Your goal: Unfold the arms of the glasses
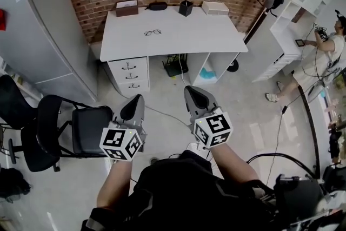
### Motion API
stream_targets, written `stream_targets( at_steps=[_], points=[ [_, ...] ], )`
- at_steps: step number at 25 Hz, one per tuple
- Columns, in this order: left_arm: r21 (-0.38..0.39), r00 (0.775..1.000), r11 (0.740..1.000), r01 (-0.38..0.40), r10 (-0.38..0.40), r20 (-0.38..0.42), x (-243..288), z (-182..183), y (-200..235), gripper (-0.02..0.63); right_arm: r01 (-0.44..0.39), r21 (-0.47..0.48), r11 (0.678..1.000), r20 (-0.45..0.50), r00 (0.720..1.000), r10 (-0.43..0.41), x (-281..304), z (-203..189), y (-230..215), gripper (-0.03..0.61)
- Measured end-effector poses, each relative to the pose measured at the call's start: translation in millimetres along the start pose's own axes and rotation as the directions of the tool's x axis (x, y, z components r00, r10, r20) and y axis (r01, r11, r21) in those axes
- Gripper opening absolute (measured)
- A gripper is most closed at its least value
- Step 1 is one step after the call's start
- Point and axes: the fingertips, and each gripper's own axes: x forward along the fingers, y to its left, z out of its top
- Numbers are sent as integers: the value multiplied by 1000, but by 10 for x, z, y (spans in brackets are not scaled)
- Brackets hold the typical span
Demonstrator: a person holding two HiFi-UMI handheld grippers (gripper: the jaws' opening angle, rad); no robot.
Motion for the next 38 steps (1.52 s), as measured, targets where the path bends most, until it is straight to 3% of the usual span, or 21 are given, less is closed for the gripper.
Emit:
stream_targets(
  at_steps=[9, 18, 38],
  points=[
    [22, 1000, 1000, 10, -10, -2, -21, 43, 106, 8, -2, -63, 998, 16, 1000, 3, 111, 106, 124, 9],
    [27, 999, 999, -35, 35, -10, 243, 76, 332, 8, -52, -19, 998, 37, 998, 52, 580, 130, -70, 9],
    [21, 990, 992, -127, 128, -57, 2068, 147, 752, 8, -131, 49, 990, 27, 991, 130, 1785, 118, -1471, 9]
  ],
)
